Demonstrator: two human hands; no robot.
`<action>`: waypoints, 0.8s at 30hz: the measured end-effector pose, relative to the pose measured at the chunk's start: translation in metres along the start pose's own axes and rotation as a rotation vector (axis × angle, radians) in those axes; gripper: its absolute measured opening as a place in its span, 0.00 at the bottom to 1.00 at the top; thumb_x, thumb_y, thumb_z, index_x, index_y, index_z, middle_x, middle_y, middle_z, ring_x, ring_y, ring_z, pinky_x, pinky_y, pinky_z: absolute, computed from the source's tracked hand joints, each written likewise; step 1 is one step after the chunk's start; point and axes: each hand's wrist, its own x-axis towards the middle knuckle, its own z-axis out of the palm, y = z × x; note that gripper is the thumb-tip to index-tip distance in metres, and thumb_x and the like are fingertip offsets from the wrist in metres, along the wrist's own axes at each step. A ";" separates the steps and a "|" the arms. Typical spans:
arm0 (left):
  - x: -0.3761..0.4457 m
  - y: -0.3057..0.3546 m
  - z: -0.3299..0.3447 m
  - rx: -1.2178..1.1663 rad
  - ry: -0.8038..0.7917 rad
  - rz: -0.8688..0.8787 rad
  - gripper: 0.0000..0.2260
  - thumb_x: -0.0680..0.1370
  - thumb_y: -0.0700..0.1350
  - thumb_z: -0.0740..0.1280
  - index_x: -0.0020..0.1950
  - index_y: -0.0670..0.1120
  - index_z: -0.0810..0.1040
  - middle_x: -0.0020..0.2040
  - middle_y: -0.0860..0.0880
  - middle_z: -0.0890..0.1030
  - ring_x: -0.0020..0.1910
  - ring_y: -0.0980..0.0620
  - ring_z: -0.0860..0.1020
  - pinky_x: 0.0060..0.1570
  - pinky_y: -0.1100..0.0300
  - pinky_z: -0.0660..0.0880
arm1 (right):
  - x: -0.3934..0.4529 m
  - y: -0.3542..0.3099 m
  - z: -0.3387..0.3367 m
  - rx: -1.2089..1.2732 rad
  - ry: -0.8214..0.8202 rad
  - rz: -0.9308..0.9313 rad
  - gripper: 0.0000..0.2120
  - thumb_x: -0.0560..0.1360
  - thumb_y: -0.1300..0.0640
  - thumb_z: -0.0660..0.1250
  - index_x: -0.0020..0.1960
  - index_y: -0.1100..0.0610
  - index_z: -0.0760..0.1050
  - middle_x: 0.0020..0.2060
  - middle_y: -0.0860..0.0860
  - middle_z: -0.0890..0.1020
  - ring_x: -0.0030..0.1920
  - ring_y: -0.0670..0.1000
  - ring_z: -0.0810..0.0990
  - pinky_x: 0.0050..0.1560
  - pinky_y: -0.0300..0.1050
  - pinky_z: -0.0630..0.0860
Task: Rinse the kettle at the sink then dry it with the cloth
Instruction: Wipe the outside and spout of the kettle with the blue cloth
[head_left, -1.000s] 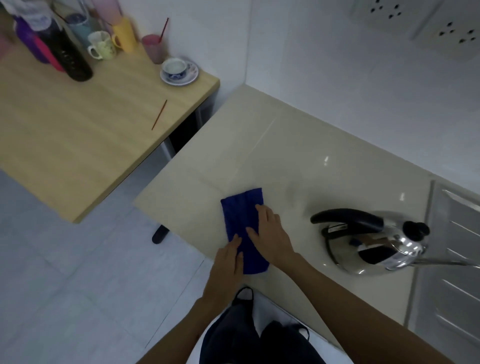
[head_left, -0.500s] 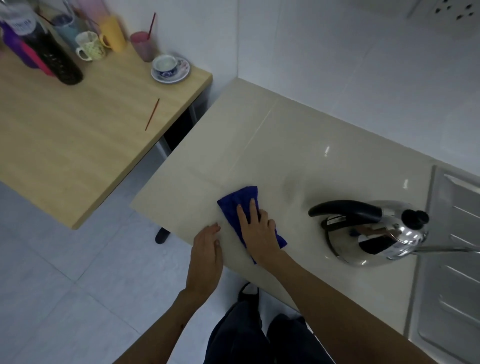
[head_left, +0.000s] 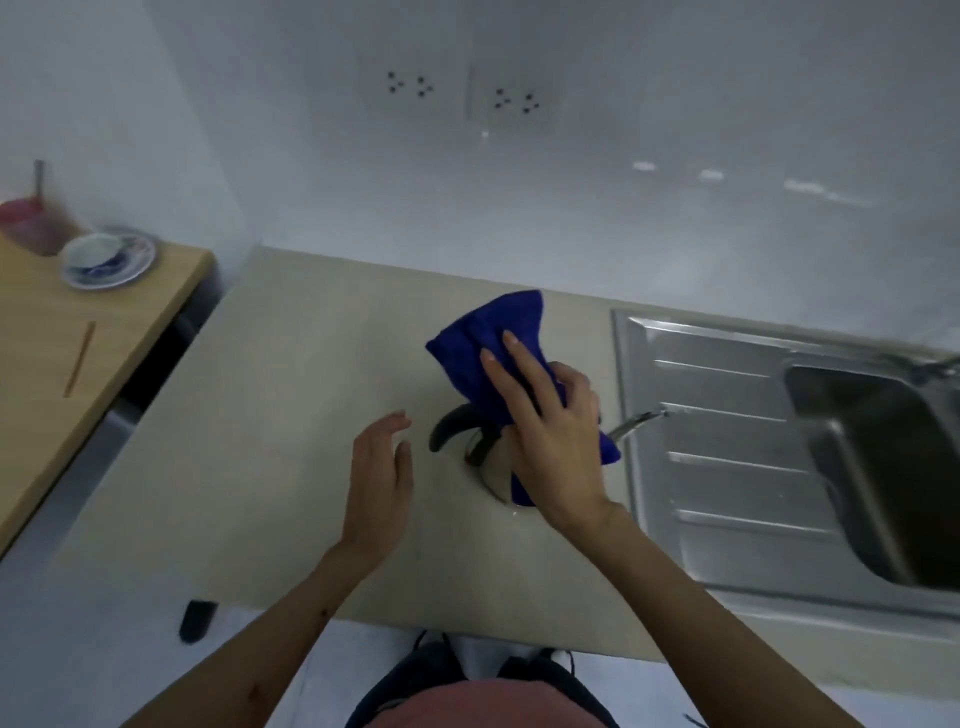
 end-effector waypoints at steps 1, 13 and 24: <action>0.009 0.014 0.008 -0.026 -0.008 0.019 0.14 0.83 0.39 0.58 0.69 0.43 0.70 0.65 0.51 0.72 0.64 0.57 0.68 0.65 0.74 0.61 | -0.006 0.013 -0.007 -0.026 0.014 0.008 0.40 0.67 0.67 0.74 0.74 0.52 0.63 0.74 0.52 0.65 0.62 0.63 0.71 0.56 0.62 0.74; 0.077 0.058 0.044 -0.010 -0.371 -0.307 0.32 0.84 0.58 0.46 0.37 0.40 0.79 0.33 0.45 0.82 0.33 0.50 0.80 0.39 0.57 0.75 | -0.029 0.049 0.013 -0.309 -0.227 -0.121 0.27 0.71 0.47 0.68 0.68 0.54 0.71 0.77 0.50 0.61 0.77 0.64 0.52 0.70 0.70 0.61; 0.074 0.082 0.052 -0.260 -0.290 -0.631 0.28 0.80 0.64 0.55 0.33 0.44 0.75 0.31 0.45 0.79 0.30 0.48 0.76 0.28 0.60 0.68 | -0.064 0.088 0.011 -0.361 -0.200 -0.293 0.39 0.69 0.50 0.72 0.76 0.46 0.59 0.77 0.49 0.59 0.76 0.64 0.54 0.69 0.62 0.64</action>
